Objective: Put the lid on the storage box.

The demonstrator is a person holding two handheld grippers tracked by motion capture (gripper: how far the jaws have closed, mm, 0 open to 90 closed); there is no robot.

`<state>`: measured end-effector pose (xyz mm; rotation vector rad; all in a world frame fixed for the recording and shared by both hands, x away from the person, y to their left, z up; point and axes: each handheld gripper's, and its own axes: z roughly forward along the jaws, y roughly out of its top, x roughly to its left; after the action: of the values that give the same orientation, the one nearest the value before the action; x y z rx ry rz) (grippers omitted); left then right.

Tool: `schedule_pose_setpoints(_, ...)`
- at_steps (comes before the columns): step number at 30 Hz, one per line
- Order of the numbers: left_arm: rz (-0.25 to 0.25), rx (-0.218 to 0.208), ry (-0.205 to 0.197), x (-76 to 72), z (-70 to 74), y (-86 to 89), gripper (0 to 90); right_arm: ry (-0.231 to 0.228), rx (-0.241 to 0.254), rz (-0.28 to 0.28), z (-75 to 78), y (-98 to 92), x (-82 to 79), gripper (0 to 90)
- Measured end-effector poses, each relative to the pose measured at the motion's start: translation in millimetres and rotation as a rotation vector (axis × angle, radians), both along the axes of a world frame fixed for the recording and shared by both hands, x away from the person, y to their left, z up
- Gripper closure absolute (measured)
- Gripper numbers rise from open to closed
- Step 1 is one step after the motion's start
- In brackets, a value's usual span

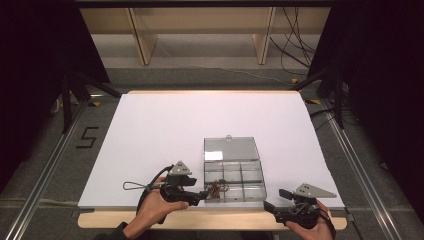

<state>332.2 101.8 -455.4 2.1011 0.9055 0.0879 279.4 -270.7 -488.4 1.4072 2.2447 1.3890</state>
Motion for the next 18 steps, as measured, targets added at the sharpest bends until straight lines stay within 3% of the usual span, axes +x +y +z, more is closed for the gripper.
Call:
schedule_pose_setpoints(2, 0.001, -0.006, -0.002, -0.4, 0.7, -0.5, 33.8, -0.045, -0.011, 0.016, -0.7, -1.7, 3.4, 19.6)
schedule_pose_setpoints(4, 0.017, -0.027, -0.003, -1.8, 0.8, -2.5, 33.8, -0.015, -0.004, -0.012, 3.4, -2.5, 1.9, 19.3)
schedule_pose_setpoints(5, 0.009, -0.019, -0.002, -1.9, 1.4, -1.6, 33.8, -0.062, -0.008, 0.004, 3.0, -5.3, 6.3, 19.1)
schedule_pose_setpoints(6, 0.011, -0.02, -0.004, -2.2, 1.2, -1.7, 33.9, -0.027, 0.013, -0.015, 5.4, -5.1, 5.6, 19.0)
schedule_pose_setpoints(7, 0.009, -0.021, -0.005, -2.5, 0.9, -1.7, 34.1, -0.038, 0.04, -0.013, 5.9, -6.2, 8.4, 19.0)
schedule_pose_setpoints(8, 0.011, -0.022, -0.004, -3.1, 0.8, -1.8, 34.1, -0.019, 0.047, -0.024, 8.3, -6.6, 9.1, 19.0)
schedule_pose_setpoints(9, -0.001, -0.008, -0.006, -2.9, 1.3, -0.7, 34.4, -0.052, 0.02, -0.013, 8.7, -9.9, 13.5, 19.0)
schedule_pose_setpoints(11, -0.002, -0.009, -0.007, -3.3, 1.7, -0.8, 34.6, -0.037, 0.065, -0.025, 10.0, -9.1, 16.0, 19.1)
schedule_pose_setpoints(13, 0.0, -0.011, -0.011, -3.6, 2.2, -0.8, 35.2, -0.069, 0.034, -0.015, 10.9, -13.3, 20.5, 19.1)
schedule_pose_setpoints(16, -0.004, -0.01, -0.014, -3.5, 2.4, -0.3, 35.5, -0.054, 0.049, -0.016, 10.3, -13.7, 24.5, 19.1)
schedule_pose_setpoints(17, 0.004, -0.018, -0.014, -4.0, 2.0, -1.0, 35.6, -0.033, 0.082, -0.027, 10.3, -11.6, 24.4, 19.1)
schedule_pose_setpoints(18, 0.01, -0.024, -0.012, -4.4, 1.6, -1.5, 35.8, -0.043, 0.06, -0.011, 9.4, -13.9, 27.3, 19.0)
